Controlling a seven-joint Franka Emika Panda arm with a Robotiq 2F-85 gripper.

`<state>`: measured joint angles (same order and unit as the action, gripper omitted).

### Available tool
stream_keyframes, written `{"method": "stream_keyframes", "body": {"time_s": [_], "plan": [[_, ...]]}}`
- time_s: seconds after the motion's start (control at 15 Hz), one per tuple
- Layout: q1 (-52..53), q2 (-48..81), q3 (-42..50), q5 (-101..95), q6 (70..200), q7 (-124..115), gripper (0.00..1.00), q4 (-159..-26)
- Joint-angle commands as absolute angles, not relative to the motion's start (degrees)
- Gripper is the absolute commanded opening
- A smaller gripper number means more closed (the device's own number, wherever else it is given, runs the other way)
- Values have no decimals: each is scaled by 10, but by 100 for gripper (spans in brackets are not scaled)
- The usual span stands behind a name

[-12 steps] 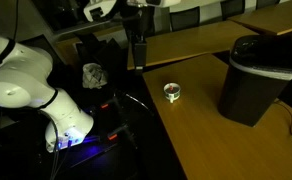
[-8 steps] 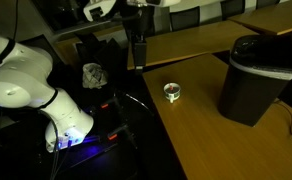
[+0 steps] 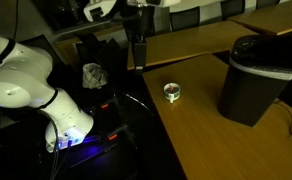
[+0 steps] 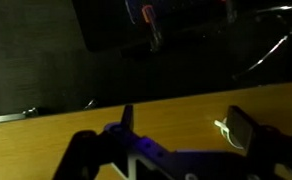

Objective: Place the marker on the table

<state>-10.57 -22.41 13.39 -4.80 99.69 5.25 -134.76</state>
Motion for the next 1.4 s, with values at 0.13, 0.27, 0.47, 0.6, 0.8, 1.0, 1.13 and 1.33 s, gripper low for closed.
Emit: {"method": "stream_keyframes", "body": {"time_s": [0.13, 0.27, 0.47, 0.6, 0.8, 1.0, 1.13, 1.33], "plan": [[-86, -209, 120, -92, 1058, 134, 100, -1367], [-67, -192, 107, -97, 1117, 157, 100, -1387], [-36, -151, 83, -95, 1214, 189, 100, -1410], [-16, -119, 65, -93, 1274, 211, 100, -1417], [5, -76, 47, -85, 1354, 267, 100, -1418], [17, -46, 42, -47, 1417, 366, 100, -1417], [21, -33, 42, -2, 1441, 455, 100, -1415], [13, -36, 34, 8, 1431, 481, 100, -1418]]}}
